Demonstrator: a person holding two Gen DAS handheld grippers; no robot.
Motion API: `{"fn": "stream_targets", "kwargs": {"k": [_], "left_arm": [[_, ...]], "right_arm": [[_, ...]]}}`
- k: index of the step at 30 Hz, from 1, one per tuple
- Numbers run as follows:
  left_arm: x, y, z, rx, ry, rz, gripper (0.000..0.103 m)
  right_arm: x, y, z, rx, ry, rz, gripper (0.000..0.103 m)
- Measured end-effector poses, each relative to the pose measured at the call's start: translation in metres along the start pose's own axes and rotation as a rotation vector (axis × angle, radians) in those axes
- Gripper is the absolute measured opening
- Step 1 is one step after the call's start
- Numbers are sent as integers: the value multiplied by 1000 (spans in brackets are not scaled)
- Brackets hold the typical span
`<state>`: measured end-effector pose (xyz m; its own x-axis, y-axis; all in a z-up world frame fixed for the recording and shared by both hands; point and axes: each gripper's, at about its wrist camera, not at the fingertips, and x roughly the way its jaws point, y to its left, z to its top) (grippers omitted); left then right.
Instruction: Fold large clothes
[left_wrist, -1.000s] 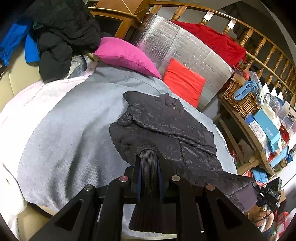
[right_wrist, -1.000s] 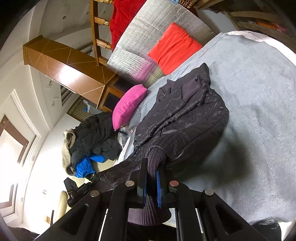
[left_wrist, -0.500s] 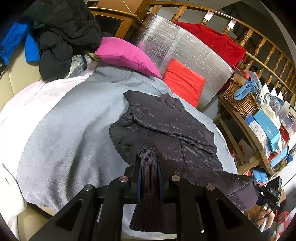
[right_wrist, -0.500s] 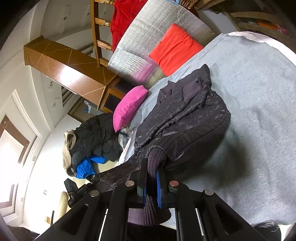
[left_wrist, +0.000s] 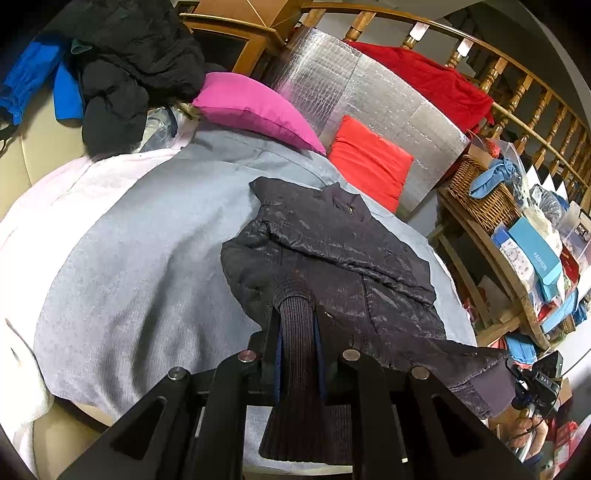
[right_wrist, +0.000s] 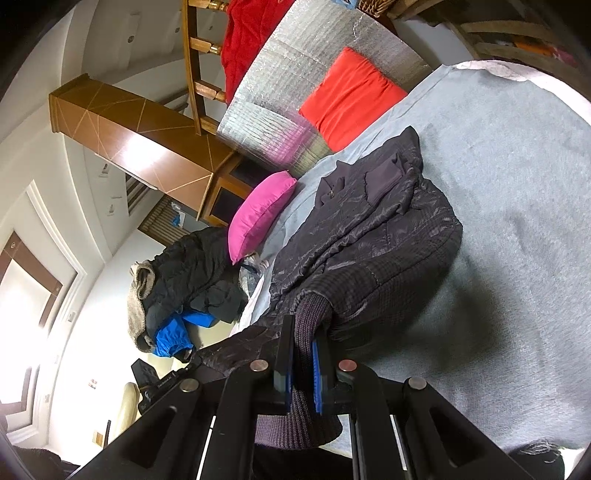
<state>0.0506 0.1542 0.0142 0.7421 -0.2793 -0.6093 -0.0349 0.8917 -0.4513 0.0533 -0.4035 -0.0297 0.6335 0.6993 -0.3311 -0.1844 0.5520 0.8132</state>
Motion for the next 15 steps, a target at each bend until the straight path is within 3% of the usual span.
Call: {"fn": "stream_targets", "kwargs": {"k": [15], "left_arm": [[-1,2,-5,-4,-2,3,15]], "right_arm": [[2,-1,0,-9,3,-1,9]]}}
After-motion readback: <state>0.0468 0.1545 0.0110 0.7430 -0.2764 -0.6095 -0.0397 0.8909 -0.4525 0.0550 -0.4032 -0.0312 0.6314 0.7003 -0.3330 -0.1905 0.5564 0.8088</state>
